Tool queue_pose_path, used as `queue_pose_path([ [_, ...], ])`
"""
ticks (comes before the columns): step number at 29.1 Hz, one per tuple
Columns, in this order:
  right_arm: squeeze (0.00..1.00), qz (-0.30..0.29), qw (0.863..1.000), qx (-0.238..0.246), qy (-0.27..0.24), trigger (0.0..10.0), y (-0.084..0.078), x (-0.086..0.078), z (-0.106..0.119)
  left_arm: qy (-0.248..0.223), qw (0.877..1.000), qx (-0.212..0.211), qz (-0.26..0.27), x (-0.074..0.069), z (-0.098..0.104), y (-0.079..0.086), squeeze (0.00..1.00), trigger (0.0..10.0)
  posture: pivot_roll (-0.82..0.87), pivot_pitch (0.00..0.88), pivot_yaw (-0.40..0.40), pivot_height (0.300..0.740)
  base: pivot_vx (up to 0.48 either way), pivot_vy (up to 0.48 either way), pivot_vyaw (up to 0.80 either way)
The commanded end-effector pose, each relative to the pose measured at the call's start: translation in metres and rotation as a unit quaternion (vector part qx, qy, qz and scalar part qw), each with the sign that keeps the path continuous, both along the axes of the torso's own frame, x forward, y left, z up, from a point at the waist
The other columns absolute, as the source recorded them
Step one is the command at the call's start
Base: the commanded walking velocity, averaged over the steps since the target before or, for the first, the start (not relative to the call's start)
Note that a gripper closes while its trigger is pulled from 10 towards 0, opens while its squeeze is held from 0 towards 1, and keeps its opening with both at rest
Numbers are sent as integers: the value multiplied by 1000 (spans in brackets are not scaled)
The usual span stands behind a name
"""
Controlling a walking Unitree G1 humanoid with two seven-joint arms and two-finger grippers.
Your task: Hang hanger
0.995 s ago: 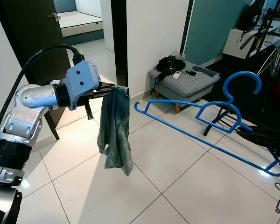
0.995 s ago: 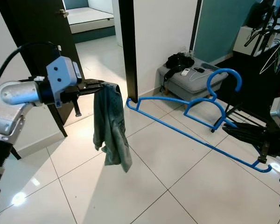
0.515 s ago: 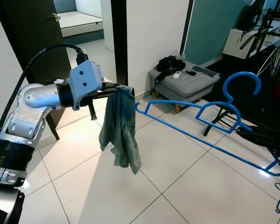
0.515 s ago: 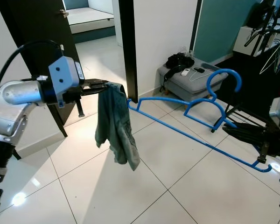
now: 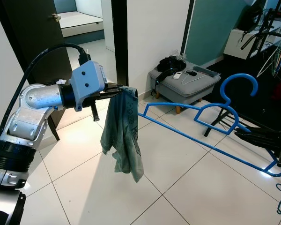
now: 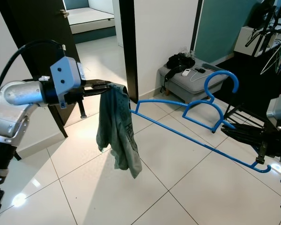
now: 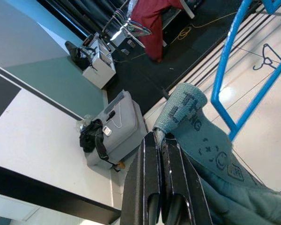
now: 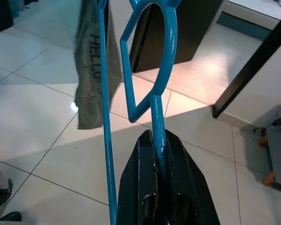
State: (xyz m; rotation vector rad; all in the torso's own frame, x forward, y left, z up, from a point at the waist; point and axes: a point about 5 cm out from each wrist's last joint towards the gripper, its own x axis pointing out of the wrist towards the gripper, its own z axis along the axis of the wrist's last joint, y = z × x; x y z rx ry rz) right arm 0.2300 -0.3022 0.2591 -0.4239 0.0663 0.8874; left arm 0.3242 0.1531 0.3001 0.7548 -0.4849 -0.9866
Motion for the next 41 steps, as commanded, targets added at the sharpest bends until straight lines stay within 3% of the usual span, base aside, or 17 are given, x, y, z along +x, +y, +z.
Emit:
queue_pose_path([
  [1, 0, 16, 1000, 1, 0, 10000, 6, 1, -1, 7, 1000, 2, -12, -2, -4, -3, 0, 10000, -84, 0, 19, 740, 0, 0, 0],
  [17, 0, 24, 1000, 1, -7, 10000, 18, 10, -6, 16, 998, 13, -56, -9, -8, -21, 0, 10000, -82, 0, 13, 740, 0, 0, 0],
  [24, 0, 14, 1000, -16, -10, 10000, 19, 14, -8, 19, 999, 13, -46, -8, -7, -17, 0, 10000, -80, 0, 10, 740, 0, 0, 0],
  [35, 0, -4, 999, -46, -1, 10000, 17, 15, -14, 6, 1000, 21, 17, 3, 1, 5, 0, 10000, -79, 0, 12, 740, 0, 0, 0],
  [41, 0, -8, 999, -38, -13, 10000, 16, 19, -10, 18, 999, 29, -3, -1, -5, -2, 0, 10000, -78, 0, 9, 740, 0, 0, 0],
])
